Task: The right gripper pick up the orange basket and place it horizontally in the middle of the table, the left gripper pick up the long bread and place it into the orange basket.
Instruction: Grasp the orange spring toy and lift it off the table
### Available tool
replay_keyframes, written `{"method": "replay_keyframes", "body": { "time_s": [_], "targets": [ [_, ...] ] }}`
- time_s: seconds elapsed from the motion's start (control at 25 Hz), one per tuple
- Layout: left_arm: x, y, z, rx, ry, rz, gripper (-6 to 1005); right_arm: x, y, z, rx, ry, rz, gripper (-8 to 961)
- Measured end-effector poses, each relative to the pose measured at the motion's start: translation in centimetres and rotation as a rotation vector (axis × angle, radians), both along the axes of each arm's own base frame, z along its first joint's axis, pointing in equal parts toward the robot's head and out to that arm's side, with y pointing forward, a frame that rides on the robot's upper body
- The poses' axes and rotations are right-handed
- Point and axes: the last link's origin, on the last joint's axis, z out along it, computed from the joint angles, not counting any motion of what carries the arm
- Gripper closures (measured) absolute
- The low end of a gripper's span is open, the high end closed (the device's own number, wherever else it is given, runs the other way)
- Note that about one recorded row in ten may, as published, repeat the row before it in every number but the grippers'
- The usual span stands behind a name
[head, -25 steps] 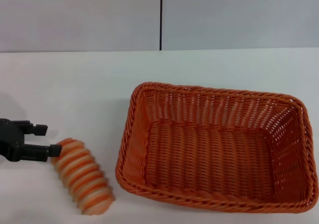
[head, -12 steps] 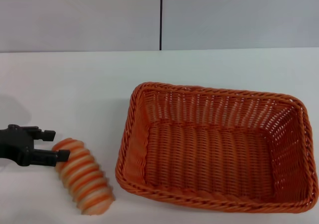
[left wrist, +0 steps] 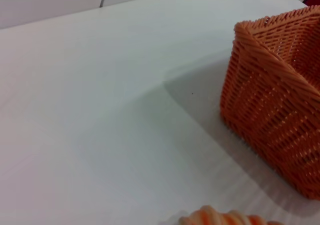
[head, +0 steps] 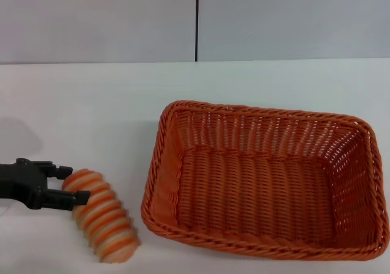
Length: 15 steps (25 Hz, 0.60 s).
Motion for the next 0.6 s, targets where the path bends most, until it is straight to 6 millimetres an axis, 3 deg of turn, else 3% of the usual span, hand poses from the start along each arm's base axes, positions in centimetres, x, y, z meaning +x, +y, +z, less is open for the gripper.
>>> {"method": "replay_keyframes", "body": {
  "time_s": [0.52,0.6],
  "targets": [
    [-0.27,0.01,0.16,0.020,0.005,0.002,251,0.06,-0.20,0.07,0.019,0.010,-0.002,530],
    [-0.32,0.02,0.18,0.022,0.007,0.003,337,0.06,-0.21,0.08,0.019,0.013,-0.001,530]
  ]
}}
